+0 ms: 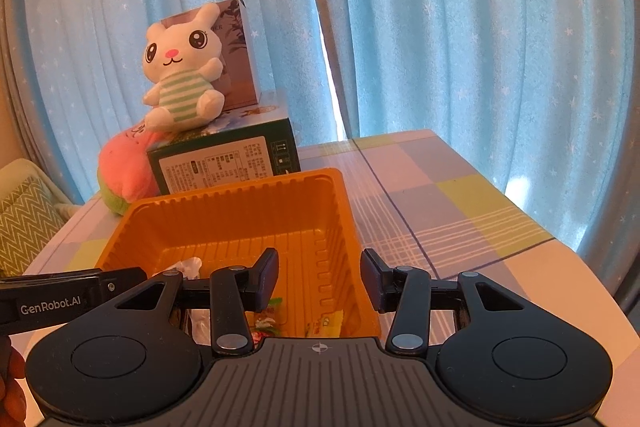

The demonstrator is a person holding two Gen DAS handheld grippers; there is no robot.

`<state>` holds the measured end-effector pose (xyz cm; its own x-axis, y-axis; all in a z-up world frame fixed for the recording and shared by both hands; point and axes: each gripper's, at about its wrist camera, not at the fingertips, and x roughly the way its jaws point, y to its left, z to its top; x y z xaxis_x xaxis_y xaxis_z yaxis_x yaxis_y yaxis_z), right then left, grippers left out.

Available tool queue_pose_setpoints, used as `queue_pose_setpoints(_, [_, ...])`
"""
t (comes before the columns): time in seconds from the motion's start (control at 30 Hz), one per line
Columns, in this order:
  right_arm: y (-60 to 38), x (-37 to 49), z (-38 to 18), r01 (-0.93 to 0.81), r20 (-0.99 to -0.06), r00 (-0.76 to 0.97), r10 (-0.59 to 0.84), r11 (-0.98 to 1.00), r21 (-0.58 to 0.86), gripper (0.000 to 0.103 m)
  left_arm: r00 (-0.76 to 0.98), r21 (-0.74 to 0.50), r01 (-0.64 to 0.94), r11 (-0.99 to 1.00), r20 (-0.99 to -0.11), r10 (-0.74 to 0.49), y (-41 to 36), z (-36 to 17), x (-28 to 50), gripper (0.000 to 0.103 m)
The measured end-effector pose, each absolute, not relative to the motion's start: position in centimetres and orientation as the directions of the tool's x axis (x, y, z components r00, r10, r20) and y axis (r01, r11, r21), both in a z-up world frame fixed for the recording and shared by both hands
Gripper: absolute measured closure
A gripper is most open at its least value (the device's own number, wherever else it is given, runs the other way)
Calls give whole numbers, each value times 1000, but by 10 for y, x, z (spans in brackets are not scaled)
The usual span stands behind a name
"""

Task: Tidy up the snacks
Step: 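Open the left tool to drop the snack bag while the right tool drops the yellow candy, then move both tools back from the tray toward the remaining red snacks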

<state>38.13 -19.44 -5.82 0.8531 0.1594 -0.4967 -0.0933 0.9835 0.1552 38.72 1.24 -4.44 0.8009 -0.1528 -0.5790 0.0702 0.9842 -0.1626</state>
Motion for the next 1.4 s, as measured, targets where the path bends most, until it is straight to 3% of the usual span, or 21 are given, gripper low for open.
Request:
queue_pose_setpoints(1.1, [-218, 249, -66, -16, -613, 778, 140, 979, 204, 57, 763, -182, 63, 981, -625, -165, 10, -42, 226, 57])
queue_pose_setpoints(1.4, [-220, 174, -83, -22, -652, 736, 186, 968, 251, 50, 734, -180, 22, 983, -665, -138, 10, -56, 169, 57])
